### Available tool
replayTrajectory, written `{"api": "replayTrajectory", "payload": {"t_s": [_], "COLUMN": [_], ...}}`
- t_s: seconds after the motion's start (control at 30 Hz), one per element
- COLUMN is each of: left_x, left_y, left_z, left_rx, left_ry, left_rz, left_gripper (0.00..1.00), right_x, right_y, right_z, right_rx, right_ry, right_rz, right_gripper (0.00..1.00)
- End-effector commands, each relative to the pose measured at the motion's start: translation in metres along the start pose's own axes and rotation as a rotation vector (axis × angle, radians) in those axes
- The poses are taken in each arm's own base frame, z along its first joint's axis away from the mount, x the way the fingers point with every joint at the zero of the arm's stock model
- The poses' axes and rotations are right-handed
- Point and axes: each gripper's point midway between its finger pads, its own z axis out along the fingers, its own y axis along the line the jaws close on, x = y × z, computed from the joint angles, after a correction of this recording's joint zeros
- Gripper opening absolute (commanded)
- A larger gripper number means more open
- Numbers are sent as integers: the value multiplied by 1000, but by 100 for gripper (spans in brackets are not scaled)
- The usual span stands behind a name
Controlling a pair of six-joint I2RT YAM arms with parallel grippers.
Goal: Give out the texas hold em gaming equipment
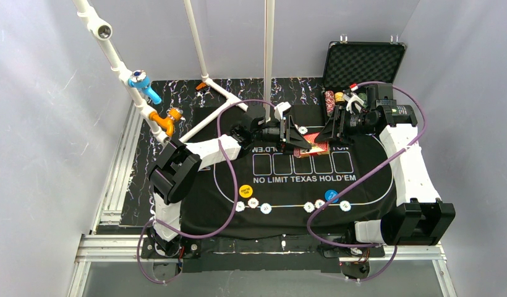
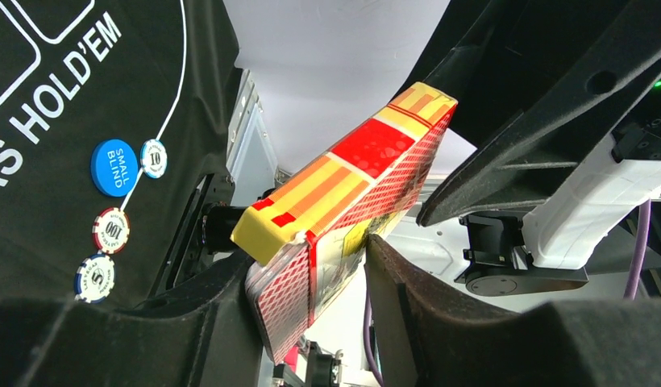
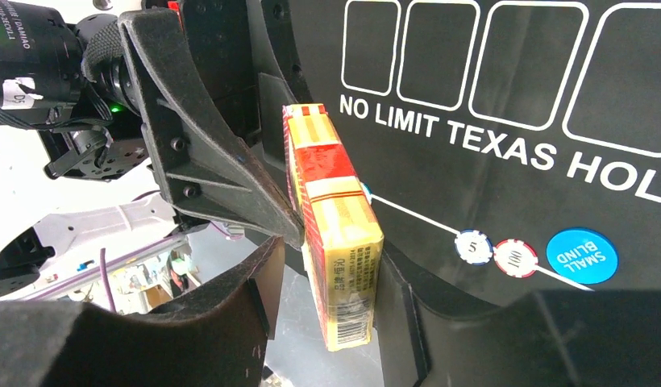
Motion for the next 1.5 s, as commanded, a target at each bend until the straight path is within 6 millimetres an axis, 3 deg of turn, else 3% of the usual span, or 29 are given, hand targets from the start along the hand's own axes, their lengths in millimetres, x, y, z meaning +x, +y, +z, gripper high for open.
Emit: {"api": "replayTrajectory", "payload": {"t_s": [0.0,0.27,0.5,0.6,0.97,1.1,1.17,1.27,1.47], "left_x": [-2,-2,-1,1,9,11,13,18,30], "left_y": [-25,-30,-37,-44,-58,-59,-60,-59,-62], "left_z": [1,-2,-11,-15,-31,-38,-41,-45,-52], "left_rx": [55,65,74,85,89,81,79,66,47], "left_ry": [4,2,-7,-11,-20,-13,-2,16,91], "left_rz": [61,79,96,128,169,173,177,181,196], "left_gripper": [41,31,1,0,0,0,0,0,0], "right_x": [-9,-7,-8,-10,-31,-39,-47,-29,8], "right_y": [16,12,7,3,1,-4,4,19,35], "right_z": [-8,-6,-3,-4,-16,-25,-36,-49,-34], "right_rx": [-44,-40,-28,-18,25,89,92,14,22], "right_ry": [-38,-36,-37,-47,-114,-130,-165,-99,137], "right_rz": [-46,-50,-52,-61,-193,-281,-391,-747,-1075], "right_gripper": [51,54,56,60,95,98,98,98,98]}}
